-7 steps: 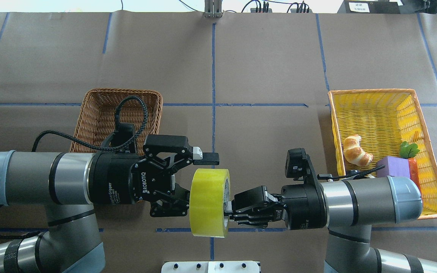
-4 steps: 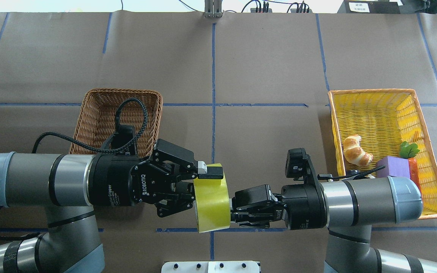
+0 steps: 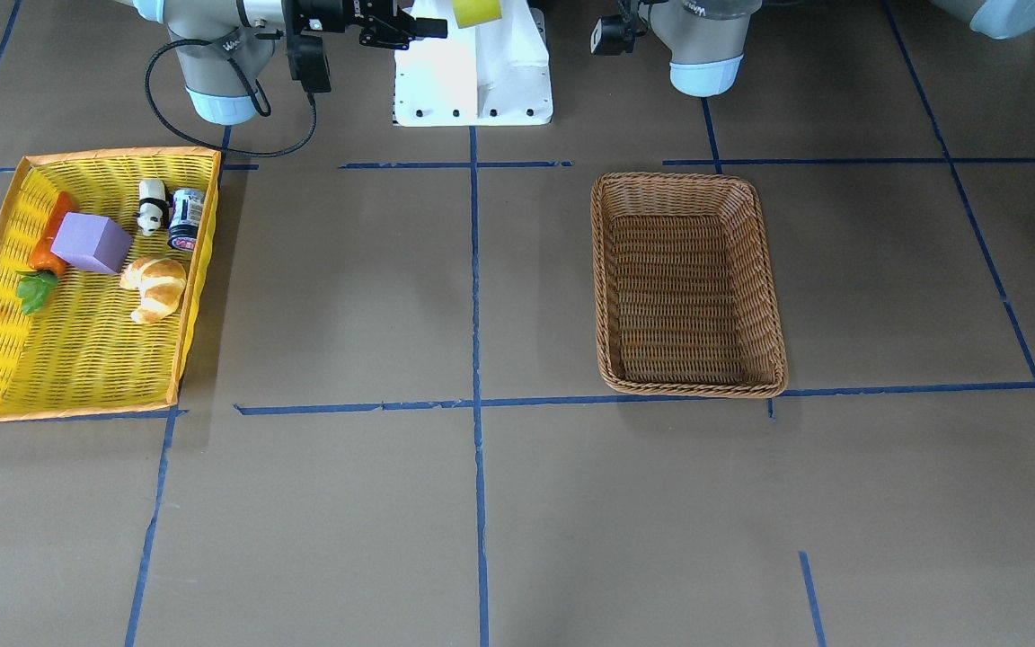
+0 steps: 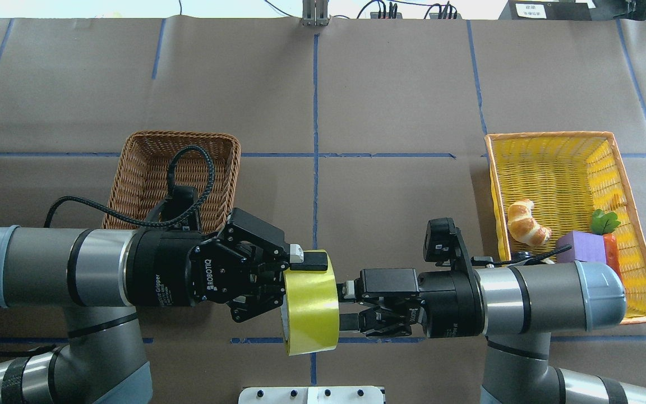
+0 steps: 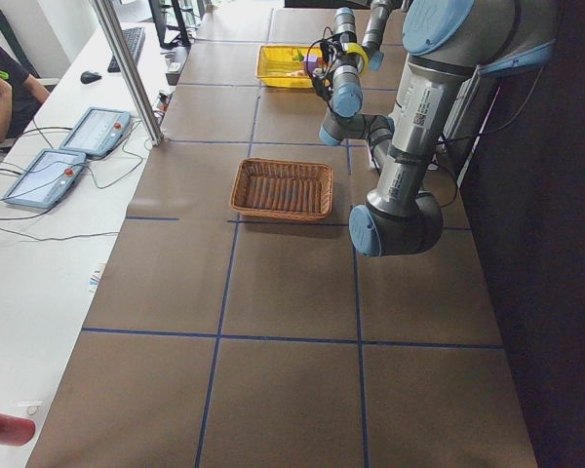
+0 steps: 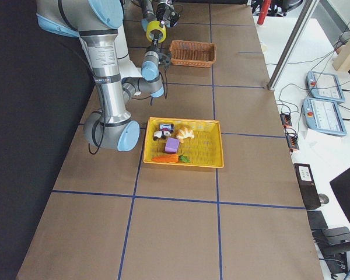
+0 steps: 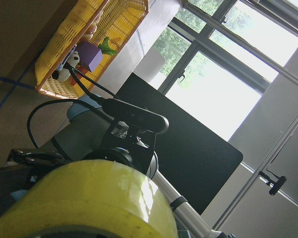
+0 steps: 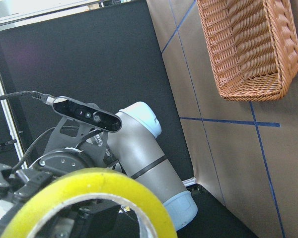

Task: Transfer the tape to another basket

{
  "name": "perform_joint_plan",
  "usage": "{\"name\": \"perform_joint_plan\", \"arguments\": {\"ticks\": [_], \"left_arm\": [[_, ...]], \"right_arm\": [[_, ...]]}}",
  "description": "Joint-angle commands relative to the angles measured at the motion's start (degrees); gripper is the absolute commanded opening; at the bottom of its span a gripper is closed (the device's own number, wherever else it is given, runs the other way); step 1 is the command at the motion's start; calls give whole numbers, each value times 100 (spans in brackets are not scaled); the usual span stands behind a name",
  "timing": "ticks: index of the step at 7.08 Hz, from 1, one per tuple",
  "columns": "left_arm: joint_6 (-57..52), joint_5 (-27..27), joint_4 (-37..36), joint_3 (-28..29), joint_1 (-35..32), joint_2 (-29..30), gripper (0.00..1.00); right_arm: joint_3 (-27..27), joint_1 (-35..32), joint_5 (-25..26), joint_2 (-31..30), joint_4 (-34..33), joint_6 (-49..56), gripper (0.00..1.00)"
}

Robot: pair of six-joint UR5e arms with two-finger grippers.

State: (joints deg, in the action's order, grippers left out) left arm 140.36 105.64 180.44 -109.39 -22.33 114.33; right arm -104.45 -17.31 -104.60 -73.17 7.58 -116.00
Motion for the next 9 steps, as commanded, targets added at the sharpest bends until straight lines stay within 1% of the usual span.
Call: {"name": "perform_joint_plan", "arguments": {"ticks": [1,2,3,5,6,7,8,9], "left_arm": [[-35,123,34,-318,-244,-339,0],[-35,150,209,-372,-490,-585,0],[-35,150,211,-338,-631,-657,0],[-52,159,167,-49,-948,-657,0],[-61,272,140,179,-1132,-657,0],[-183,647,53,434,-1412,-649,0],[-784,895,-122,540,-1554,-649,0],[-1130,1123,-663,542,-1686,-649,0]], "right_arm": [[-6,-27,10,-30,6,16,99],[-6,-96,10,-30,6,24,99],[-6,-210,10,-48,-11,103,99],[3,-840,-8,-179,-203,497,100],[-23,-1218,-25,-188,-770,960,100],[-32,-1474,-51,-180,-1428,1417,100],[-67,-1790,-78,-162,-2383,1918,100],[-93,-2002,-95,-145,-3211,2636,100]]}}
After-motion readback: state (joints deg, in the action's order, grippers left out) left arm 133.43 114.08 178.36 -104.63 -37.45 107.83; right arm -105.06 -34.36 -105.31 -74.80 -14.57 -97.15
